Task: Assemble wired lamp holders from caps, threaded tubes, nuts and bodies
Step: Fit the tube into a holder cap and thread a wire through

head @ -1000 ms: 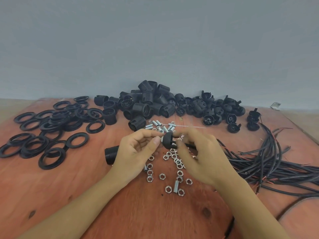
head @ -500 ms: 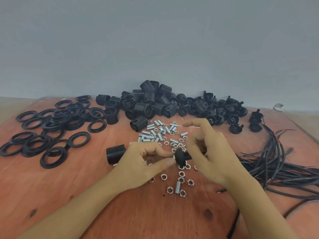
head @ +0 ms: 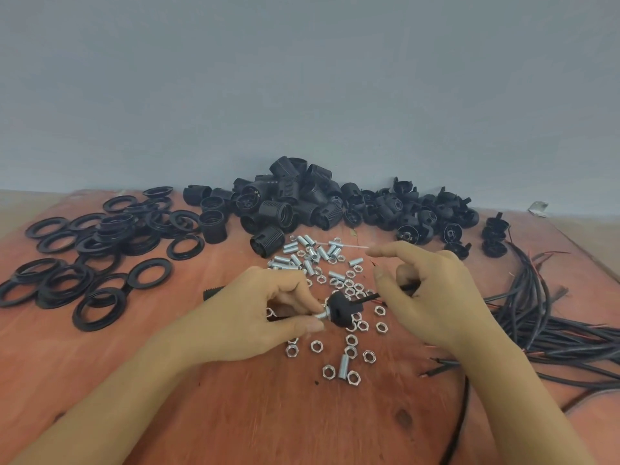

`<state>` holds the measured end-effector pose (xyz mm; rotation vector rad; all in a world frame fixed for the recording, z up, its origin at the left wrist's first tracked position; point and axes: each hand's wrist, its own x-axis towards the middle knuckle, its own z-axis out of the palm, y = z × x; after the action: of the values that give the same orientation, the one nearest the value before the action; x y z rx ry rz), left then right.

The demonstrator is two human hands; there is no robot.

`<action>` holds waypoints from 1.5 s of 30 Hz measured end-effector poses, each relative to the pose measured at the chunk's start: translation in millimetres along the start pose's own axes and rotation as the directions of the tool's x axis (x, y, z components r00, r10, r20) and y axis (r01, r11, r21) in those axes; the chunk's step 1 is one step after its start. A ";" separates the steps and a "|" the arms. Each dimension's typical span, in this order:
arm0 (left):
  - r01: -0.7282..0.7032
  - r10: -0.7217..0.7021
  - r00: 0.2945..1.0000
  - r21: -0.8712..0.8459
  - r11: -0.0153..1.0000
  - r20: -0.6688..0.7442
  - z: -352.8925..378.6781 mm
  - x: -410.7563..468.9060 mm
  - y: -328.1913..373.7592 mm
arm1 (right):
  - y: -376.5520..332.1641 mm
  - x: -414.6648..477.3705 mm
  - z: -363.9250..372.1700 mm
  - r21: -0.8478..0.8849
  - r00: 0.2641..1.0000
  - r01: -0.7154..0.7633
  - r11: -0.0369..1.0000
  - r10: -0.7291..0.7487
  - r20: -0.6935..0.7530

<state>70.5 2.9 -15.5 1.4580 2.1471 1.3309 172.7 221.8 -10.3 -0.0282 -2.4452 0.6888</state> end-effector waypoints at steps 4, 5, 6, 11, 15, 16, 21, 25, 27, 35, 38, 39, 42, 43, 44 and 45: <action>0.077 -0.082 0.992 0.057 0.995 0.093 -2.9 0.8 1.8 | -2.5 -1.2 -1.2 0.013 0.998 0.064 0.998 -0.064 -0.014; 0.068 -0.080 0.992 0.118 0.991 0.098 -1.6 1.0 1.7 | -4.2 -1.7 -0.4 0.009 0.996 0.084 0.996 -0.083 -0.018; 0.051 -0.068 0.993 0.169 0.984 0.096 0.3 1.1 1.2 | -6.0 -2.2 1.1 0.007 0.995 0.103 0.995 -0.102 -0.022; -0.102 0.109 0.994 0.163 0.981 -0.032 7.8 2.4 3.6 | -21.8 -4.9 10.5 -0.013 0.985 0.174 0.985 -0.173 0.016; -0.212 0.254 0.960 0.285 0.935 -0.118 3.5 3.2 6.7 | -15.5 -3.1 8.5 -0.079 0.991 0.110 0.991 -0.115 -0.072; -0.230 0.283 0.952 0.338 0.913 -0.116 1.0 2.9 7.0 | -9.9 -1.6 7.7 -0.116 0.990 0.051 0.992 -0.065 -0.123; -0.285 0.341 0.940 0.474 0.833 -0.033 -3.3 2.1 5.4 | 8.5 3.5 6.5 -0.072 0.962 -0.135 0.988 0.114 -0.247; -0.289 0.329 0.944 0.506 0.813 0.009 2.9 0.6 8.0 | -11.0 -0.4 20.0 0.016 0.992 0.044 0.999 -0.041 -0.117; -0.309 0.347 0.937 0.547 0.778 0.035 4.6 0.5 7.6 | -16.7 -1.3 24.5 0.090 0.995 0.075 0.993 -0.068 -0.075; -0.318 0.356 0.933 0.600 0.734 0.058 -1.6 -1.5 6.7 | 8.2 0.6 20.5 -0.034 0.986 -0.140 0.990 0.136 -0.100; -0.293 0.323 0.944 0.607 0.739 0.063 4.8 -3.3 10.1 | -2.4 -2.0 33.5 0.068 0.994 -0.096 0.993 0.099 -0.040; -0.290 0.313 0.947 0.608 0.739 0.072 7.1 -3.6 11.1 | -5.5 -3.3 37.4 0.100 0.996 -0.081 0.992 0.083 -0.017; -0.284 0.288 0.953 0.618 0.733 0.097 9.7 -3.8 14.7 | -6.1 -3.7 39.6 0.188 0.996 -0.090 0.978 0.088 0.016; -0.288 0.286 0.952 0.627 0.724 0.106 9.9 -3.9 15.5 | -3.7 -2.5 37.5 0.220 0.994 -0.110 0.969 0.111 0.009; -0.293 0.284 0.951 0.644 0.707 0.121 10.5 -3.9 15.7 | -1.2 -1.4 34.8 0.247 0.991 -0.130 0.960 0.135 -0.006; -0.294 0.274 0.952 0.670 0.682 0.138 11.4 -4.1 15.7 | 0.5 0.0 32.4 0.265 0.988 -0.144 0.954 0.156 -0.024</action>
<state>89.2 7.3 -11.0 2.1294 2.6233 0.5452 154.8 206.9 -32.9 -0.1243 -2.3068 1.0639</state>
